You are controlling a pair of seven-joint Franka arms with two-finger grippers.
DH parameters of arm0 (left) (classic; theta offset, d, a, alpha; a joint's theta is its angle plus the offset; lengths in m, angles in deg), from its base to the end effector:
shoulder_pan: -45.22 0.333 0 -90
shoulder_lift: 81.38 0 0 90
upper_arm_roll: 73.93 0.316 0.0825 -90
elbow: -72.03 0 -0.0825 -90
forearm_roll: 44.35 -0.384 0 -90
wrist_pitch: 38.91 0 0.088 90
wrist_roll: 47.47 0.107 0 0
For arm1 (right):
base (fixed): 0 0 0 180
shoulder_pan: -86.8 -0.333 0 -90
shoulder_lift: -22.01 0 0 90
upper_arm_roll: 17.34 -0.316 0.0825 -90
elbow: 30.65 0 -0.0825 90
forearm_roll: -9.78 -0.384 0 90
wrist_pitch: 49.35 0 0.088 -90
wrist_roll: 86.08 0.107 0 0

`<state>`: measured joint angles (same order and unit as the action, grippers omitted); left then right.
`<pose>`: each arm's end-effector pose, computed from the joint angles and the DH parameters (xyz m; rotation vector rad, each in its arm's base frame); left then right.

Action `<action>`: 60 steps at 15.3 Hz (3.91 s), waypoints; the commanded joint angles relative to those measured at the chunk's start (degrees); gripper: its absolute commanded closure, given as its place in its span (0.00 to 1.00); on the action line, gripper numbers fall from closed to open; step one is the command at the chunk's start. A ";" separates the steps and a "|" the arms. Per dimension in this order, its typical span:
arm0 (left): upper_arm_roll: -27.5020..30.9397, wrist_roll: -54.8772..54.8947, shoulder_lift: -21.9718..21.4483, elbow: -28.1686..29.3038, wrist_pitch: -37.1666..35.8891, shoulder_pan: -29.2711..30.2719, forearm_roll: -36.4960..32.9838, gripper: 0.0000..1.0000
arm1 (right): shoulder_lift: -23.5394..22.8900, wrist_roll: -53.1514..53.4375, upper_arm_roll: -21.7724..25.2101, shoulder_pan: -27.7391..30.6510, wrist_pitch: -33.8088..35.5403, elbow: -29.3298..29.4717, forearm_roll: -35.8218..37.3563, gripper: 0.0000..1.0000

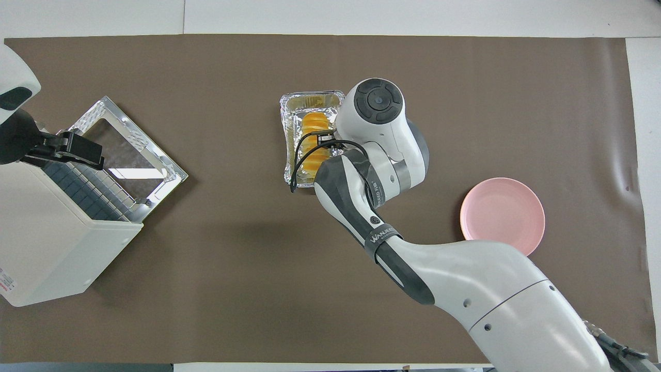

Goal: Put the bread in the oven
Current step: 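Push the foil tray with the right gripper toward the table center, then withdraw the right gripper back to its rest position, then reach the left gripper to the foil tray and grasp its rim, then lift the foil tray with the left gripper and carry it to the oven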

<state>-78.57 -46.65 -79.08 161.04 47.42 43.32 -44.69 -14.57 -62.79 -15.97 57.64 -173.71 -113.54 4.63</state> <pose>0.5558 -0.0621 0.6050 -3.1252 0.2009 0.1356 0.6394 0.3446 0.3216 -3.0470 -0.0553 -0.0768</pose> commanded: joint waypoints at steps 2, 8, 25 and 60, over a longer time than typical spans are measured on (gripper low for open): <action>-0.11 0.76 -1.69 1.96 0.68 0.66 1.31 0.00 | 2.48 0.10 0.30 3.04 7.18 3.43 0.93 0.00; -0.11 0.76 -1.69 1.87 0.68 0.66 1.31 0.00 | 14.68 -11.04 0.30 11.82 16.67 0.63 0.76 0.00; 2.78 -33.74 31.94 -31.68 2.24 -24.79 3.06 0.00 | 29.56 -23.81 0.48 30.30 34.36 -3.33 5.77 0.00; 8.59 -49.16 45.42 -25.46 26.34 -40.29 5.26 1.00 | 31.40 -25.66 0.30 30.21 33.56 -3.33 7.00 0.00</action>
<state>-71.01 -95.13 -32.94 134.46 74.41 3.49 -40.70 14.86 -87.52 -15.36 87.71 -140.57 -116.01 11.00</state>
